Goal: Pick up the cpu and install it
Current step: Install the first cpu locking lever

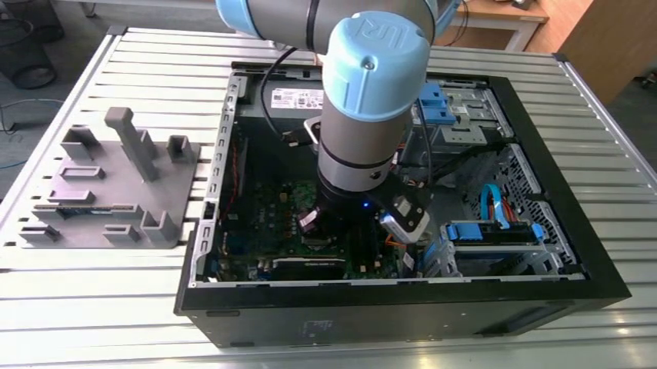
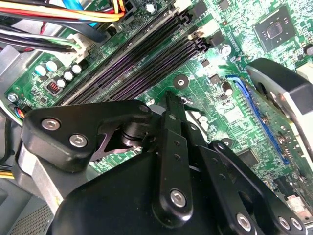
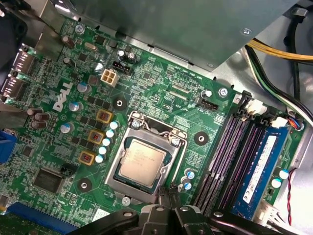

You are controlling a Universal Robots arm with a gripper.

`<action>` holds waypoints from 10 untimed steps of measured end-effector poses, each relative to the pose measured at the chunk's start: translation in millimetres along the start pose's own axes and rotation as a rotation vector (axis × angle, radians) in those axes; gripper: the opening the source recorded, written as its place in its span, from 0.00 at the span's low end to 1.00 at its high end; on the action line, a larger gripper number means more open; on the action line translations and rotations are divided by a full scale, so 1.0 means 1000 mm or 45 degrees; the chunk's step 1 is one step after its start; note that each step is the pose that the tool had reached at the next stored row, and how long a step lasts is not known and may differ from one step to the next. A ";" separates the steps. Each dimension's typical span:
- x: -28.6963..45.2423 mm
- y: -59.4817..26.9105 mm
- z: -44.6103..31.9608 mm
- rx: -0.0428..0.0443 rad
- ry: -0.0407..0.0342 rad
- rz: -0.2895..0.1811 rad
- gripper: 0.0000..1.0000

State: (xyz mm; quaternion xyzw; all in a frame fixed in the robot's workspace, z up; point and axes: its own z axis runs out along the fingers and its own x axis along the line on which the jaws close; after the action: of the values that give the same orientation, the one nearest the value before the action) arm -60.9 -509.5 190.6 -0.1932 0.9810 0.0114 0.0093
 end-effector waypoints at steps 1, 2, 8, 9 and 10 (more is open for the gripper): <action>-0.0001 -0.0001 0.0000 0.000 0.0000 0.000 0.11; -0.0009 -0.0003 0.0001 0.000 0.0000 0.000 0.11; -0.0034 -0.0016 0.0002 0.000 -0.0001 0.000 0.11; -0.0034 -0.0018 0.0002 0.000 -0.0001 0.000 0.11; -0.0032 -0.0022 0.0003 0.000 -0.0003 0.000 0.11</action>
State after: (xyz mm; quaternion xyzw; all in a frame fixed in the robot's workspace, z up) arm -57.1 -510.3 190.3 -0.1932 0.9810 0.0116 0.0094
